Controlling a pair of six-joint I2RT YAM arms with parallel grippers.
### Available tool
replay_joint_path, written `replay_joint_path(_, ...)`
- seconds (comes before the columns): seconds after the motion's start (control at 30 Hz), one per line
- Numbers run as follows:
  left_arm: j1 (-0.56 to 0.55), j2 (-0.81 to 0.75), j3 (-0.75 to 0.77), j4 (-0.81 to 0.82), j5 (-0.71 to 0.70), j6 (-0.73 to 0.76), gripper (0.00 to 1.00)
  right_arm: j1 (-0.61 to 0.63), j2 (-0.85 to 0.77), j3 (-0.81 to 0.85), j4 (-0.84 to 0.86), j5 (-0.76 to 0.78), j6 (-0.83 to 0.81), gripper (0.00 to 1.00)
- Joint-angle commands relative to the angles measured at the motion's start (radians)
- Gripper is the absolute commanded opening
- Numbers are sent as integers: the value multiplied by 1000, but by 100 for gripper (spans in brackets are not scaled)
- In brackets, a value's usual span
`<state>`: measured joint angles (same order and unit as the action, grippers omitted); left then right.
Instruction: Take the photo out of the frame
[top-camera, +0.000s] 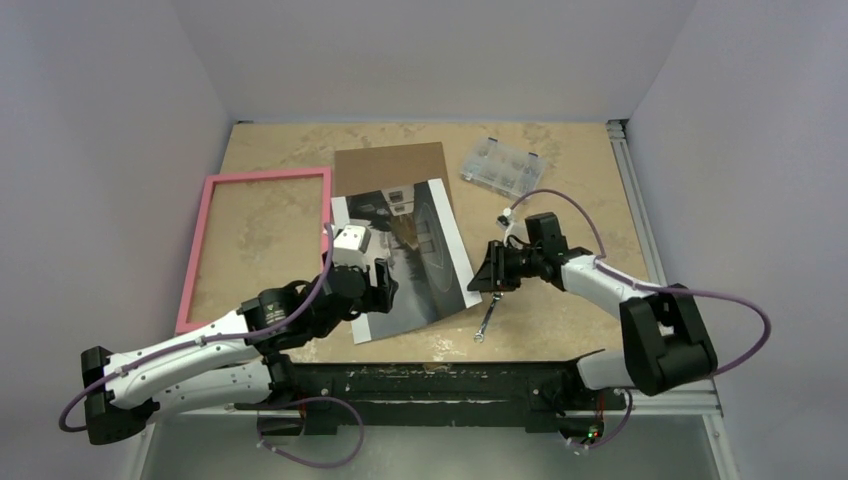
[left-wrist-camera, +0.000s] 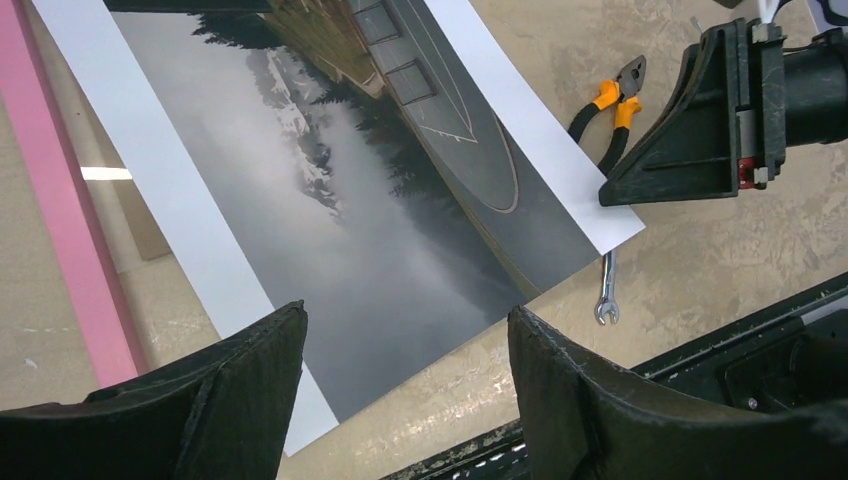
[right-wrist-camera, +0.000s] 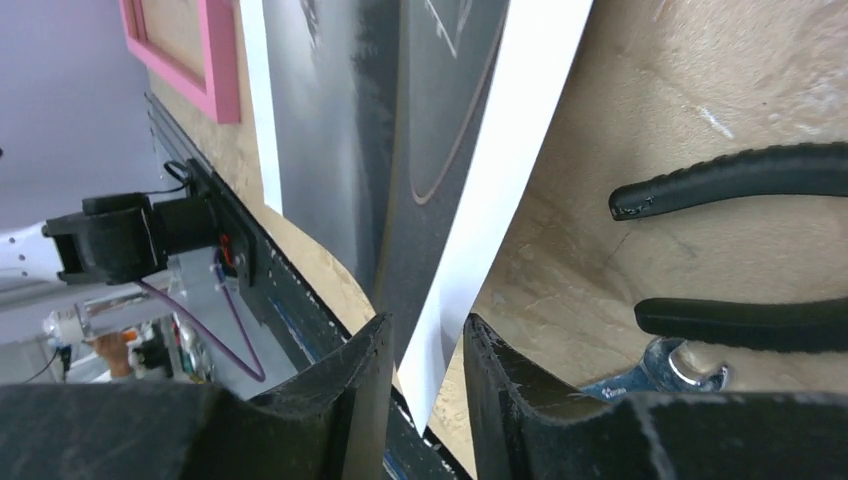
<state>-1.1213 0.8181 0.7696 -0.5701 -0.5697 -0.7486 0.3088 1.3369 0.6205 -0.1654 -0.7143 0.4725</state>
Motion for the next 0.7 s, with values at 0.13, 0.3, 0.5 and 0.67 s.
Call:
replay_joint_path(0.13,8,5,33,10,4,-4,71,7,160,46,141,-164,-27,33)
replay_joint_path(0.3,16,17,39,14,10,1,71,53,215,44,175,-125,-21,34)
replay_joint_path(0.5,21,34,56,25,20,14,71,104,293,-11,366,-138,110,24)
replay_joint_path(0.67,21,34,65,23,24,18,71,121,281,-85,563,-133,256,0)
